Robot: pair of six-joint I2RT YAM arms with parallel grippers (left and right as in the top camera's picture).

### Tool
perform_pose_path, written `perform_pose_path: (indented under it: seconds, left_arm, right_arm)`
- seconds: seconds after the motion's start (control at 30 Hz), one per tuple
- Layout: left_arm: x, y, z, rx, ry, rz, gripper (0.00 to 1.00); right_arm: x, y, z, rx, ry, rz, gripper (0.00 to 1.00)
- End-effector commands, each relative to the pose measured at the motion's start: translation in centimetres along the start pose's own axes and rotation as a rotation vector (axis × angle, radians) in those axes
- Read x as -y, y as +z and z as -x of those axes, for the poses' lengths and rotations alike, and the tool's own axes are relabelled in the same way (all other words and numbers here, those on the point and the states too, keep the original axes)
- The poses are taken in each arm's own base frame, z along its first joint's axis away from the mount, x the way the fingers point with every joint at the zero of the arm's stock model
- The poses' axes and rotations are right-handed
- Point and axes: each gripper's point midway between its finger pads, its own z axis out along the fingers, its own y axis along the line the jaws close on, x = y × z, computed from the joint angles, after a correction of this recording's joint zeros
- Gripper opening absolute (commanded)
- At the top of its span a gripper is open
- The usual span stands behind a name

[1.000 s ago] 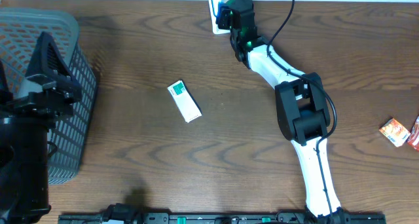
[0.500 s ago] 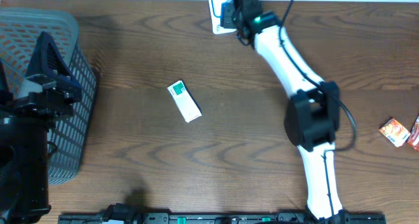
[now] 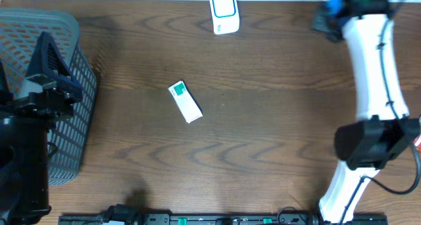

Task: Scan the item barcode
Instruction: 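Move the jar to the right table edge and release it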

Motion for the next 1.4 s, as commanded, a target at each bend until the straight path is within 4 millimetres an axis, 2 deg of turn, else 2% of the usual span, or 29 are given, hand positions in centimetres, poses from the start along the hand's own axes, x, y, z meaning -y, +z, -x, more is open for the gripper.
perform_pose_path:
  seconds: [0.0, 0.1, 0.2, 0.33, 0.47, 0.57, 0.63, 0.73, 0.9, 0.97, 1.03, 1.07, 1.1, 1.2, 1.23, 1.27, 1.37]
  left_arm:
    - [-0.1, -0.1, 0.2, 0.008, 0.0, 0.006, 0.83]
    - [-0.1, -0.1, 0.2, 0.008, 0.0, 0.006, 0.83]
    - [-0.1, -0.1, 0.2, 0.008, 0.0, 0.006, 0.83]
    - [-0.1, -0.1, 0.2, 0.008, 0.0, 0.006, 0.83]
    - [-0.1, -0.1, 0.2, 0.008, 0.0, 0.006, 0.83]
    - [-0.1, -0.1, 0.2, 0.008, 0.0, 0.006, 0.83]
    - [-0.1, -0.1, 0.2, 0.008, 0.0, 0.006, 0.83]
    - [-0.1, -0.1, 0.2, 0.008, 0.0, 0.006, 0.83]
    - [-0.1, -0.1, 0.2, 0.008, 0.0, 0.006, 0.83]
    - [-0.1, -0.1, 0.2, 0.008, 0.0, 0.006, 0.83]
    - [-0.1, -0.1, 0.2, 0.008, 0.0, 0.006, 0.83]
    - [-0.1, -0.1, 0.2, 0.008, 0.0, 0.006, 0.83]
    - [-0.1, -0.1, 0.2, 0.008, 0.001, 0.006, 0.83]
    - [-0.1, -0.1, 0.2, 0.008, 0.0, 0.006, 0.83]
    - [-0.1, -0.1, 0.2, 0.008, 0.001, 0.006, 0.83]
    - [-0.1, -0.1, 0.2, 0.008, 0.001, 0.006, 0.83]
    - [-0.1, -0.1, 0.2, 0.008, 0.0, 0.006, 0.83]
  right_arm:
    - [5.3, 3.2, -0.6, -0.088, 0.127, -0.065, 0.52]
    - [9.6, 6.2, -1.8, -0.168, 0.222, -0.077, 0.52]
    - [12.4, 9.3, -4.2, -0.273, 0.314, -0.042, 0.49]
    - [15.4, 12.2, -8.0, -0.382, 0.467, -0.07, 0.46]
    - [16.3, 13.8, -10.3, -0.427, 0.527, -0.098, 0.49]
    - [16.1, 15.0, -11.9, -0.448, 0.572, -0.112, 0.5]
    - [15.8, 15.7, -12.8, -0.457, 0.6, -0.123, 0.56]
    - [15.7, 16.4, -13.7, -0.461, 0.631, -0.132, 0.64]
    - [15.7, 16.7, -14.3, -0.468, 0.654, -0.142, 0.63]
    - [15.7, 16.6, -14.2, -0.467, 0.653, -0.141, 0.64]
    - [15.8, 16.0, -14.0, -0.469, 0.653, -0.142, 0.73]
    - [15.8, 15.5, -13.7, -0.463, 0.655, -0.14, 0.8]
    - [15.9, 15.0, -13.3, -0.451, 0.656, -0.136, 0.93]
    - [16.1, 12.2, -11.6, -0.388, 0.684, -0.118, 0.95]
    - [16.2, 10.9, -10.9, -0.357, 0.703, -0.108, 0.95]
    - [16.4, 8.5, -9.9, -0.305, 0.738, -0.092, 0.95]
    - [16.0, 3.0, -8.4, -0.192, 0.806, -0.044, 0.95]
